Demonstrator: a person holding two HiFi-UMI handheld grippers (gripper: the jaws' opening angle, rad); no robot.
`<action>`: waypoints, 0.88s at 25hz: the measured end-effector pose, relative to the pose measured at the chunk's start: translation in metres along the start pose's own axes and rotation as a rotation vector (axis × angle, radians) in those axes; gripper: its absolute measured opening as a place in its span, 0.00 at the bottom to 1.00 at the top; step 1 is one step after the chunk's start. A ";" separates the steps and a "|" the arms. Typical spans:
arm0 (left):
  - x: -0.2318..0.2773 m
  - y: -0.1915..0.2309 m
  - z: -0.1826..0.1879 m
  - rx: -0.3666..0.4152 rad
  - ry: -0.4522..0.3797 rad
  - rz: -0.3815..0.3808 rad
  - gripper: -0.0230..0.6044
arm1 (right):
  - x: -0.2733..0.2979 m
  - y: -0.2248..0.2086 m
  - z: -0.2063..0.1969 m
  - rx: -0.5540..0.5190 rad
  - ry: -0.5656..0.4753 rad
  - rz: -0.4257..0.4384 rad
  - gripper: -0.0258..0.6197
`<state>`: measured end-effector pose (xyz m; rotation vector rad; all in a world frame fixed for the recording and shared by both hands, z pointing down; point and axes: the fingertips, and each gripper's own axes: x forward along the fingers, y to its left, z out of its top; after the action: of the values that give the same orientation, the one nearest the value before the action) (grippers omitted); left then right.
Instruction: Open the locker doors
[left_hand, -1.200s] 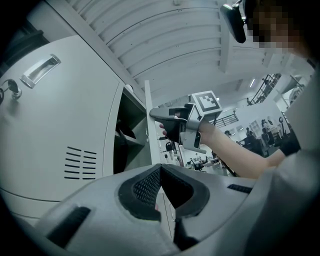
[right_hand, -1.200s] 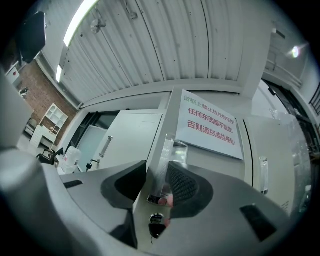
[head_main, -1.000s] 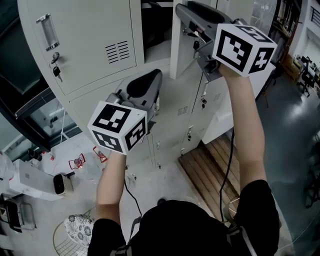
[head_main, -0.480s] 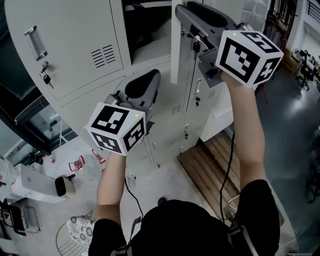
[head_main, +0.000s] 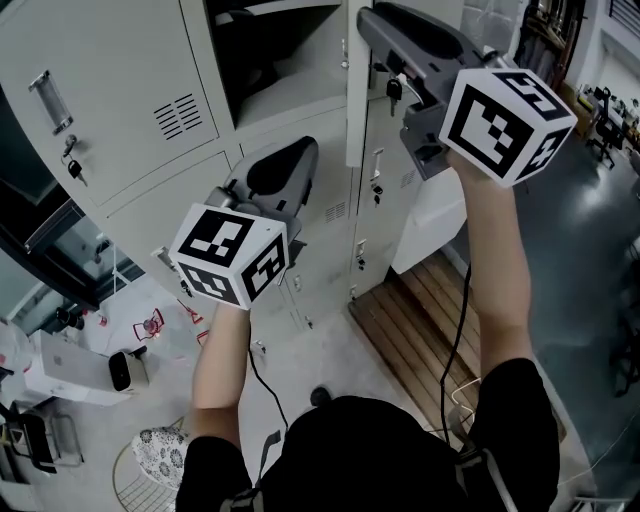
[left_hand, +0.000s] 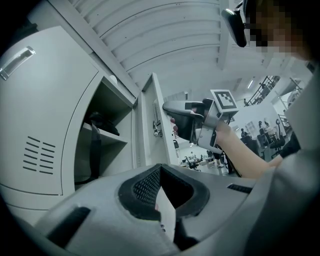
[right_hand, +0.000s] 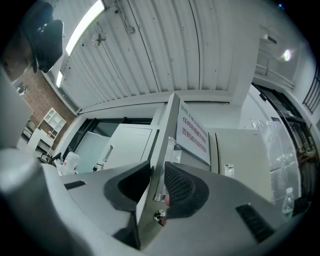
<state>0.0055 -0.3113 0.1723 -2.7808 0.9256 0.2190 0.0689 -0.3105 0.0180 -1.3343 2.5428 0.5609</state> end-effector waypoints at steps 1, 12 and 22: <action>0.002 -0.002 0.000 -0.001 0.002 -0.001 0.06 | -0.003 -0.003 0.000 0.006 -0.004 -0.006 0.18; 0.008 -0.021 0.008 -0.007 -0.010 0.012 0.06 | -0.029 -0.025 0.005 0.027 0.002 -0.032 0.15; 0.022 -0.039 0.013 0.001 -0.015 0.003 0.06 | -0.054 -0.054 0.006 0.036 -0.001 -0.076 0.13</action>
<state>0.0457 -0.2906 0.1607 -2.7731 0.9257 0.2385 0.1437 -0.2960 0.0192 -1.4113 2.4775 0.4991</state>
